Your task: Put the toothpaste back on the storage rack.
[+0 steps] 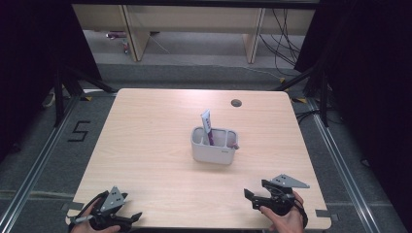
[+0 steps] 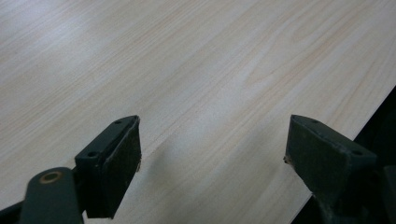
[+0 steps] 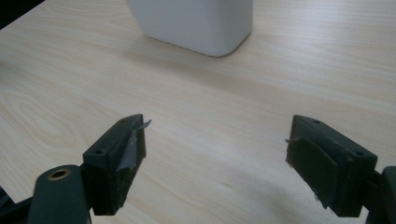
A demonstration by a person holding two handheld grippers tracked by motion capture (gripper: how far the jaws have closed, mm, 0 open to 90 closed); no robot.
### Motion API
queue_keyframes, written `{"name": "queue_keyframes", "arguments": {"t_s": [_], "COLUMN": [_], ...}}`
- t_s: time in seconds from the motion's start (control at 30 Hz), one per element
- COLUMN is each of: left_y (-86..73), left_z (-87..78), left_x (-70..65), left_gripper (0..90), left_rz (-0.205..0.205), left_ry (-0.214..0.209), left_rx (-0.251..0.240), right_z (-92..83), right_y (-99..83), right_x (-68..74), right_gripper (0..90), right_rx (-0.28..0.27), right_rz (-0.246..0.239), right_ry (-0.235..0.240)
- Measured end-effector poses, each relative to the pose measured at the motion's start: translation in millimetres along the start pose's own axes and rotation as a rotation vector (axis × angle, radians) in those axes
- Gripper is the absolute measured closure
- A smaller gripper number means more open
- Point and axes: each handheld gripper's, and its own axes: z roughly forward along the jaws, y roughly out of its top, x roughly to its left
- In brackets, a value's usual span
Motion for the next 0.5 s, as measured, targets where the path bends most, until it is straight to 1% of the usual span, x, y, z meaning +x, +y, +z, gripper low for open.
{"name": "queue_keyframes", "arguments": {"t_s": [0.03, 0.07, 0.1, 0.13, 0.17, 0.2, 0.23, 0.27, 0.3, 0.33, 0.37, 0.4, 0.43, 0.47, 0.5], "left_y": [-0.1, 0.0, 0.2, 0.0, 0.0, -0.1, -0.4, -0.4, -0.3, -0.4, -0.3, -0.1, -0.6, -0.7, -0.4], "left_z": [0.3, 0.7, -0.3, 0.1, 0.6, 1.5, 1.7, 2.8, 1.6, 1.7, 1.5, 0.8, 3.1, 3.5, 3.0], "left_x": [-0.1, -0.8, 0.3, -0.2, -0.1, -1.4, -1.0, -2.6, -0.8, -1.2, -0.7, 0.3, -2.1, -2.3, -1.9], "left_gripper": [17.5, 17.6, 17.6, 17.6, 17.6, 17.6, 17.6, 17.6, 17.6, 17.6, 17.6, 17.5, 17.6, 17.6, 17.6], "left_rz": [-0.002, -0.014, 0.005, -0.004, 0.003, -0.015, -0.011, -0.039, -0.009, -0.014, -0.009, 0.005, -0.034, -0.033, -0.022], "left_ry": [-0.002, -0.002, 0.001, -0.001, 0.002, 0.001, 0.007, -0.002, 0.0, 0.002, 0.003, 0.006, 0.008, 0.011, 0.01], "left_rx": [-0.006, -0.012, 0.005, 0.004, -0.005, -0.017, -0.006, -0.021, -0.006, -0.011, -0.008, 0.003, -0.024, -0.027, -0.023], "right_z": [-1.4, -3.2, -3.2, -4.5, -5.0, -5.8, -7.0, -8.0, -10.1, -10.9, -12.4, -14.1, -15.1, -16.4, -17.0], "right_y": [-1.0, -2.0, -3.3, -4.3, -5.9, -8.0, -8.7, -10.6, -11.5, -12.7, -14.2, -15.8, -17.0, -19.0, -19.7], "right_x": [-0.8, -1.5, -2.2, -2.6, -2.6, 0.3, -1.9, 0.6, -0.5, -0.6, -0.9, 0.9, -0.2, 2.4, -1.6], "right_gripper": [19.8, 19.6, 19.6, 19.6, 19.5, 19.5, 19.5, 19.3, 19.0, 18.8, 18.8, 18.5, 18.1, 17.8, 17.8], "right_rx": [0.0, 0.006, -0.018, -0.01, -0.007, -0.014, -0.011, -0.005, -0.01, -0.014, -0.01, -0.008, -0.006, 0.003, -0.007], "right_rz": [-0.01, -0.01, -0.021, -0.024, -0.014, 0.007, -0.026, -0.011, -0.04, -0.048, -0.062, -0.04, -0.056, -0.011, -0.07], "right_ry": [-0.027, -0.026, -0.023, -0.029, -0.006, 0.004, 0.001, -0.012, -0.007, 0.005, -0.015, -0.007, -0.004, -0.007, -0.025]}}
